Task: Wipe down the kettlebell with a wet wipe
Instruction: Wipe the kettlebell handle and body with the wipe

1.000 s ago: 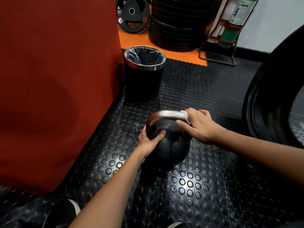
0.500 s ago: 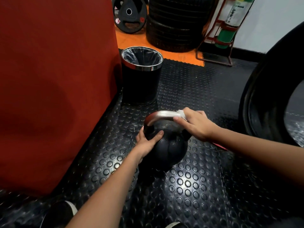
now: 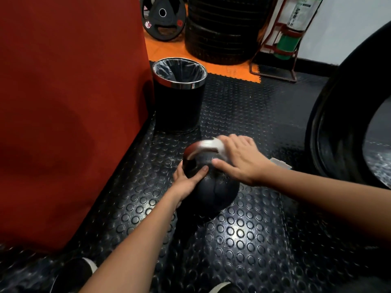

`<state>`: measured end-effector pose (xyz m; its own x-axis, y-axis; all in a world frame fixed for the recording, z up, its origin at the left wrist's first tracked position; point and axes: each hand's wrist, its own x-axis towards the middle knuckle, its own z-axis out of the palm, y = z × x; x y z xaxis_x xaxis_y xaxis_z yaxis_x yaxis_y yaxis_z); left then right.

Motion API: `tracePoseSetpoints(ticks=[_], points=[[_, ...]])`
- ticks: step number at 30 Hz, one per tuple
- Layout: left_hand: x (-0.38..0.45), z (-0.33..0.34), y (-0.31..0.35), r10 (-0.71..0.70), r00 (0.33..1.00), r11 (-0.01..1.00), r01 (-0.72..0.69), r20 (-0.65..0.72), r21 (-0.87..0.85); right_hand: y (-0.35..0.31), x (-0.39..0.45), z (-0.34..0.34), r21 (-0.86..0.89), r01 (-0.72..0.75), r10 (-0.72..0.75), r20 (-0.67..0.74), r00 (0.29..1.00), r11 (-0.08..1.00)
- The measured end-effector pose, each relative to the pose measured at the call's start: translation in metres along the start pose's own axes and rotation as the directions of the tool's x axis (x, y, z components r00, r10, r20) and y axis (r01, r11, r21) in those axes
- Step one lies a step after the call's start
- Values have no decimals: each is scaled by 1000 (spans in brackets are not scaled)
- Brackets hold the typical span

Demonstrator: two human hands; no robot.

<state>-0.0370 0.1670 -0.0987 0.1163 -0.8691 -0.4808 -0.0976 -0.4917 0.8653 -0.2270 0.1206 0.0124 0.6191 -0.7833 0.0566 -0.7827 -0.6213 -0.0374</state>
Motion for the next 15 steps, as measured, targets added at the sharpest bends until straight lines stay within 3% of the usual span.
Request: tracePoseSetpoints(ticks=[5, 10, 13, 15], points=[[1, 0, 1, -6, 1000, 999, 6, 2, -35, -6, 9, -6, 131, -280, 278, 32, 960, 951], [6, 2, -3, 21, 998, 997, -16, -66, 81, -49, 20, -1, -43, -73, 74, 35, 997, 996], [4, 3, -1, 39, 997, 997, -34, -74, 68, -38, 17, -2, 7, -1, 1, 37, 999, 1000], [1, 3, 3, 34, 997, 999, -32, -70, 29, -18, 9, -6, 52, -34, 32, 28, 999, 998]])
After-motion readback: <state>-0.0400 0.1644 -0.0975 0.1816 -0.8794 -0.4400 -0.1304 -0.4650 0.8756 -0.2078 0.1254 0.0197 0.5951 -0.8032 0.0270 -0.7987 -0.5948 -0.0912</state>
